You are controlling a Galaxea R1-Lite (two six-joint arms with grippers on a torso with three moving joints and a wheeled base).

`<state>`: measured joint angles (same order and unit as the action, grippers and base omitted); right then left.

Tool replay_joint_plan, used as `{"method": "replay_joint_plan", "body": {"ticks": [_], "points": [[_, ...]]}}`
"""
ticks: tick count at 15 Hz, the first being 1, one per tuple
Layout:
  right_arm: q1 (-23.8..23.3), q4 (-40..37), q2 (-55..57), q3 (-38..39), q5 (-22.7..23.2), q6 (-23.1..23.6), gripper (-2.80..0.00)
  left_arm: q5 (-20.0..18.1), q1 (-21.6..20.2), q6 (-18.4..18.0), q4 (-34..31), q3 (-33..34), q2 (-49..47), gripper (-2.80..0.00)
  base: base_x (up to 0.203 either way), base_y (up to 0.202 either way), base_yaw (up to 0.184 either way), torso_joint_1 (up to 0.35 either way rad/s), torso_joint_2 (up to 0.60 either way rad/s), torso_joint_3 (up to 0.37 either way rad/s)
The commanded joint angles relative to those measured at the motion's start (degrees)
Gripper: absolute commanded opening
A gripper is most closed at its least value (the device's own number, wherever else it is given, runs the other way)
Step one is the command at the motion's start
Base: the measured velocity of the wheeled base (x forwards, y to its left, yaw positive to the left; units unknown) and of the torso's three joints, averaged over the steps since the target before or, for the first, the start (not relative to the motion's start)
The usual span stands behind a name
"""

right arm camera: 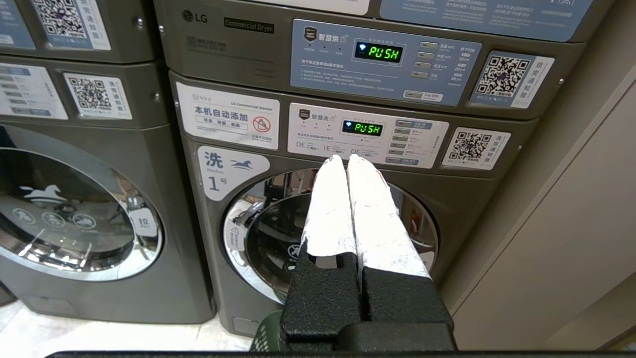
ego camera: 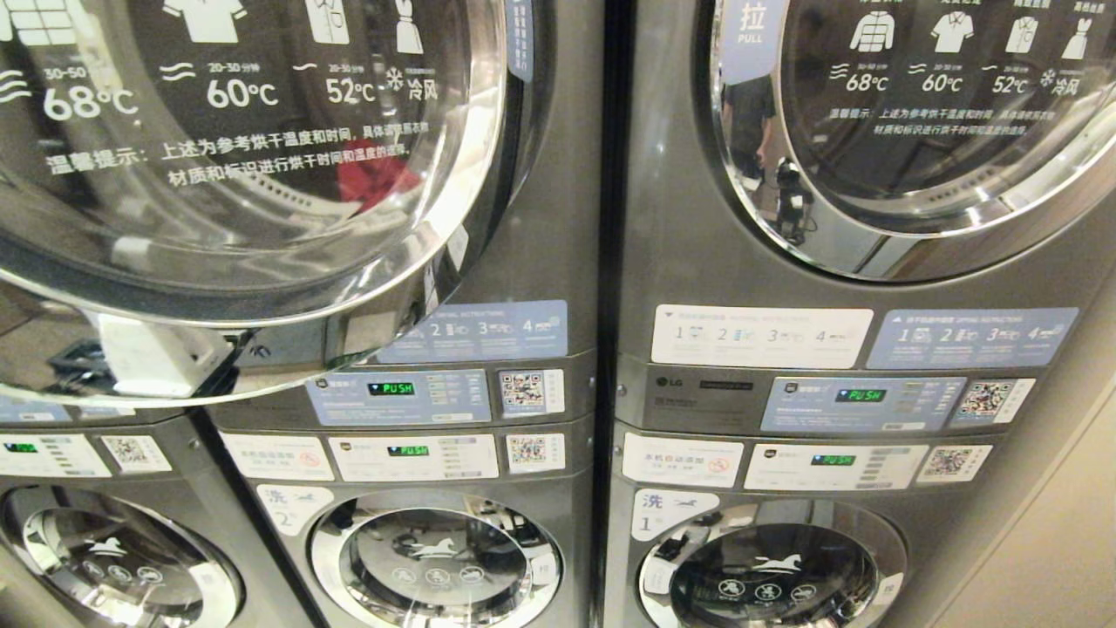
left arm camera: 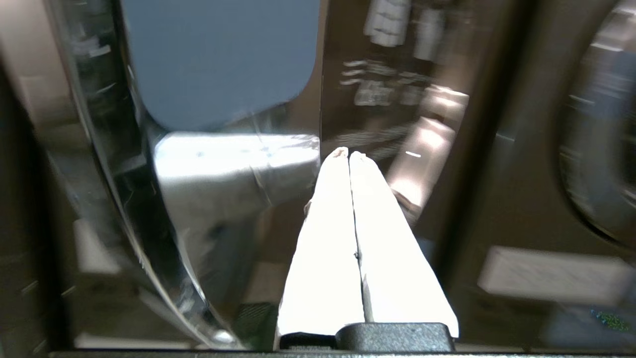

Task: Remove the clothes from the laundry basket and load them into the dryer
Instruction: Close the dryer

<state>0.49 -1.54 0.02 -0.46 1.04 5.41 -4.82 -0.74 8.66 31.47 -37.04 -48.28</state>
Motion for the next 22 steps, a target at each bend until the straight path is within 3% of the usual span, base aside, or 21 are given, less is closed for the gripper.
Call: {"method": "replay_joint_plan", "body": {"ticks": [1, 3, 8, 11, 16, 19, 22], "points": [[0.0, 0.0, 0.0, -0.1, -0.1, -0.5, -2.80, 8.0, -2.6, 1.1, 2.4, -0.1, -9.0, -2.80, 0.000, 0.000, 0.000, 0.000, 0.00, 0.000], [0.0, 0.0, 0.0, -0.1, -0.1, -0.6, -2.80, 8.7, -7.2, 2.6, 4.3, -0.2, -13.5, -2.80, 0.000, 0.000, 0.000, 0.000, 0.00, 0.000], [0.0, 0.0, 0.0, -0.1, -0.2, -2.2, -2.80, 6.7, -13.8, 4.1, 18.5, -5.0, -30.5, -2.80, 0.000, 0.000, 0.000, 0.000, 0.00, 0.000], [0.0, 0.0, 0.0, -0.1, -0.3, -3.1, -2.80, 2.2, -14.7, 4.2, 23.1, -8.7, -39.5, -2.80, 0.000, 0.000, 0.000, 0.000, 0.00, 0.000], [0.0, 0.0, 0.0, -0.1, -0.5, -3.4, -2.80, -1.7, -15.4, 4.2, 36.7, -10.8, -53.0, -2.80, 0.000, 0.000, 0.000, 0.000, 0.00, 0.000], [0.0, 0.0, 0.0, 0.0, -0.6, -3.4, -2.80, -7.8, -15.4, 4.2, 48.5, -11.4, -60.1, -2.80, 0.000, 0.000, 0.000, 0.000, 0.00, 0.000], [0.0, 0.0, 0.0, -0.1, -0.6, -3.3, -2.80, -11.5, -15.3, 4.6, 52.4, -13.0, -63.8, -2.80, 0.000, 0.000, 0.000, 0.000, 0.00, 0.000]]}}
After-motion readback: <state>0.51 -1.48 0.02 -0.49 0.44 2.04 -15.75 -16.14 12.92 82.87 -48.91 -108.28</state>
